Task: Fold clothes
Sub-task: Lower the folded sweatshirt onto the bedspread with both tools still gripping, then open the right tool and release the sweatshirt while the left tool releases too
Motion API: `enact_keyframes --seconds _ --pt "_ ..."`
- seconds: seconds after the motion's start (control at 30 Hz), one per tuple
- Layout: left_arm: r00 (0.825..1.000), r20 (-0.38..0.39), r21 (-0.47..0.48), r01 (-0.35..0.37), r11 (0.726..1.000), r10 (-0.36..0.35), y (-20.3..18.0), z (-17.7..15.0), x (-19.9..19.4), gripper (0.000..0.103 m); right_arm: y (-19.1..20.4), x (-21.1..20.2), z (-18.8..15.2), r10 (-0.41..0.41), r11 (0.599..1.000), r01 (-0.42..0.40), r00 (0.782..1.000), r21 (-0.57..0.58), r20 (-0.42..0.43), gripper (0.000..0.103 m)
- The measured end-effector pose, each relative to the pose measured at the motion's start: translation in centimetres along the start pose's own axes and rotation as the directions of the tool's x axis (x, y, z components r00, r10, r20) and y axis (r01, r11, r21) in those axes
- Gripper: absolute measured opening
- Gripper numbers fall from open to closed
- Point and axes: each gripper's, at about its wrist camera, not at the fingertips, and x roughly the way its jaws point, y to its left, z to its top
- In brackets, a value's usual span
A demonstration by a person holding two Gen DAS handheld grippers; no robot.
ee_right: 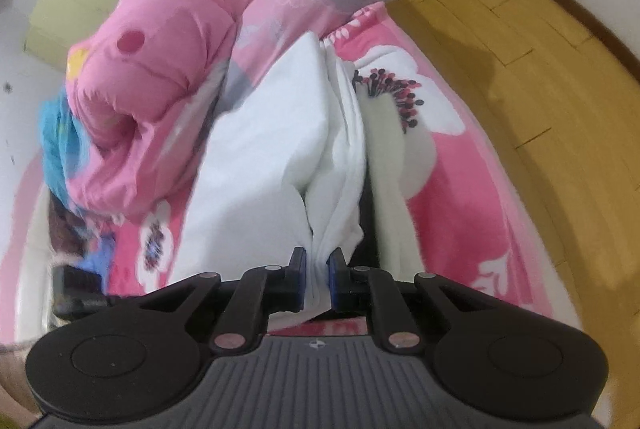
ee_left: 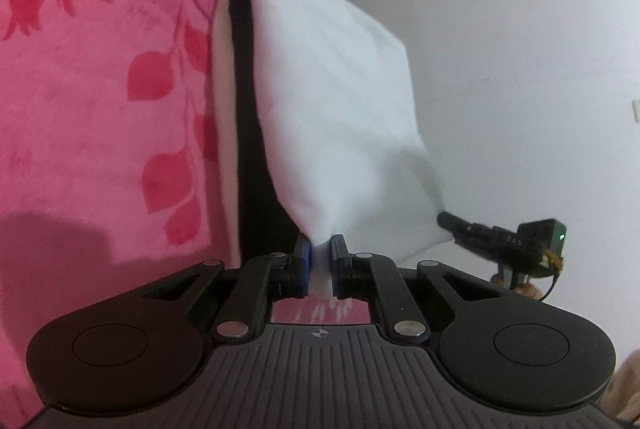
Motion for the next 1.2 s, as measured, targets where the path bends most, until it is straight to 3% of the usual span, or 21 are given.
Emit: enact_keyframes --seconds 0.07,0.17,0.33,0.43,0.63,0.7,0.87,1.03,1.13,1.2 --pt "0.998 -0.031 0.025 -0.058 0.998 0.059 0.3 0.2 0.8 0.014 -0.1 1.3 -0.4 -0.067 0.997 0.066 0.997 -0.032 -0.042 0.018" --pt "0.994 -0.024 0.034 -0.106 0.994 0.107 0.1 0.0 0.4 0.023 -1.0 2.1 -0.7 -0.141 0.99 0.14 0.988 -0.006 -0.069 0.049" --pt "0.991 0.085 0.051 -0.111 0.992 0.107 -1.0 0.4 -3.6 0.039 -0.9 -0.8 0.9 -0.201 0.979 0.2 0.978 0.022 0.047 0.046" --pt "0.991 0.113 0.004 -0.074 0.997 0.073 -0.7 0.6 -3.6 0.045 0.7 -0.7 3.7 -0.146 0.989 0.148 0.98 -0.01 0.133 0.043" --pt "0.992 0.021 0.038 -0.127 0.991 0.126 -0.6 -0.7 1.5 0.046 4.6 6.8 10.5 -0.068 0.973 0.096 0.988 -0.21 0.138 0.037" --pt "0.99 0.01 0.028 -0.14 0.99 0.14 -0.3 -1.2 2.5 0.046 3.7 9.4 12.6 -0.064 0.975 0.092 0.988 -0.202 0.142 0.031" --pt "0.993 0.032 -0.003 -0.115 0.993 0.115 0.2 -1.3 3.2 0.046 -0.1 13.7 16.1 -0.133 0.986 0.144 0.984 -0.083 0.119 0.029" --pt "0.995 0.015 -0.002 -0.099 0.995 0.099 0.7 -1.5 3.7 0.046 2.7 9.6 15.1 -0.148 0.966 0.183 0.971 -0.183 0.188 0.029" --pt "0.996 0.006 -0.002 -0.092 0.996 0.092 1.0 -1.3 3.8 0.046 4.7 8.0 12.9 -0.089 0.944 0.121 0.989 -0.307 0.116 0.029" --pt "0.995 -0.003 0.015 -0.095 0.995 0.095 1.0 -1.1 3.8 0.046 5.2 9.2 12.0 -0.108 0.915 0.116 0.993 -0.387 0.042 0.029"
